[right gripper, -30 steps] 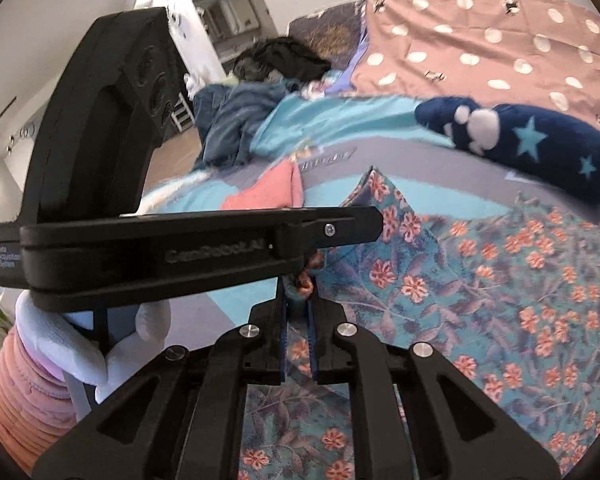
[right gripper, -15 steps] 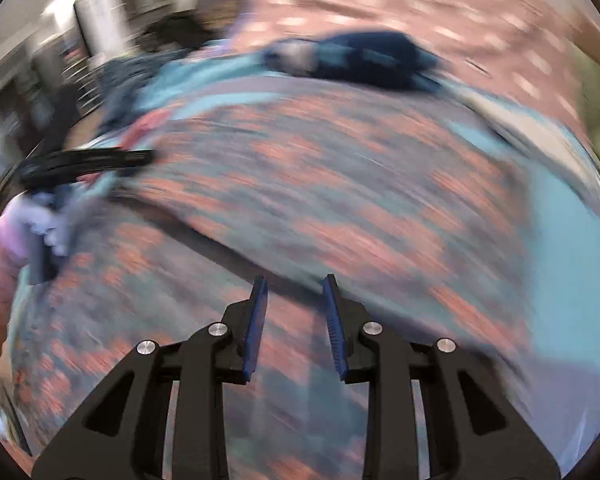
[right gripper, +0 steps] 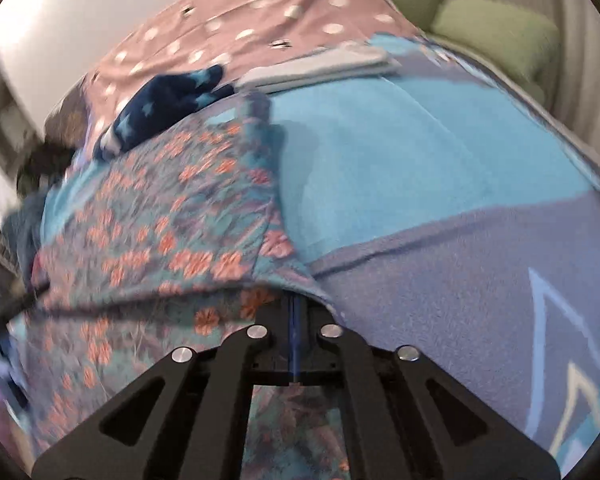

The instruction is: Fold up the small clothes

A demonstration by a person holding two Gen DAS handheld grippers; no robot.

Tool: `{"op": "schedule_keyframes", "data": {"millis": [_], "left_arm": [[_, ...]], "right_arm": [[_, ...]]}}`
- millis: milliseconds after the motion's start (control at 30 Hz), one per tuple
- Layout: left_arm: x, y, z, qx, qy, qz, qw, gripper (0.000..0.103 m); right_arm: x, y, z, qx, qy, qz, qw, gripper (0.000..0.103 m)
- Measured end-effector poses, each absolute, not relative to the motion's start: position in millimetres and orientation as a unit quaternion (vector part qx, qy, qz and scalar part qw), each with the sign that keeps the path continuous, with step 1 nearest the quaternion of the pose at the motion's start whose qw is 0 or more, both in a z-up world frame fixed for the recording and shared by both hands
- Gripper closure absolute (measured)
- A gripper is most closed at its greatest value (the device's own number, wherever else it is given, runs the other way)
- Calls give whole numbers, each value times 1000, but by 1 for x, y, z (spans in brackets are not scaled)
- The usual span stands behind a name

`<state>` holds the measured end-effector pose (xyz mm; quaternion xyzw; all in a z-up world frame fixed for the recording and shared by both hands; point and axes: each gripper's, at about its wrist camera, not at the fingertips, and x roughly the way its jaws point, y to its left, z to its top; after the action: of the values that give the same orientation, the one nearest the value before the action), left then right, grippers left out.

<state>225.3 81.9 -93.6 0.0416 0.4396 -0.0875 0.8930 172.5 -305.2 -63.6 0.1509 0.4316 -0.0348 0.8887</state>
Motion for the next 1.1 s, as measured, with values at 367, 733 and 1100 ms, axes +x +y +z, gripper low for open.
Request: {"op": "schedule_keyframes", "data": {"millis": [367, 733, 1100], "left_arm": [[227, 37, -33, 24, 383, -121, 915, 57], [301, -174, -25, 6, 445, -359, 820, 57], [332, -304, -61, 180, 523, -329, 765, 84]], "right_arm": [[163, -325, -33, 166, 412, 67, 893, 88], [183, -332, -77, 246, 442, 124, 854, 88], [177, -349, -86, 306, 419, 165, 839, 85]]}}
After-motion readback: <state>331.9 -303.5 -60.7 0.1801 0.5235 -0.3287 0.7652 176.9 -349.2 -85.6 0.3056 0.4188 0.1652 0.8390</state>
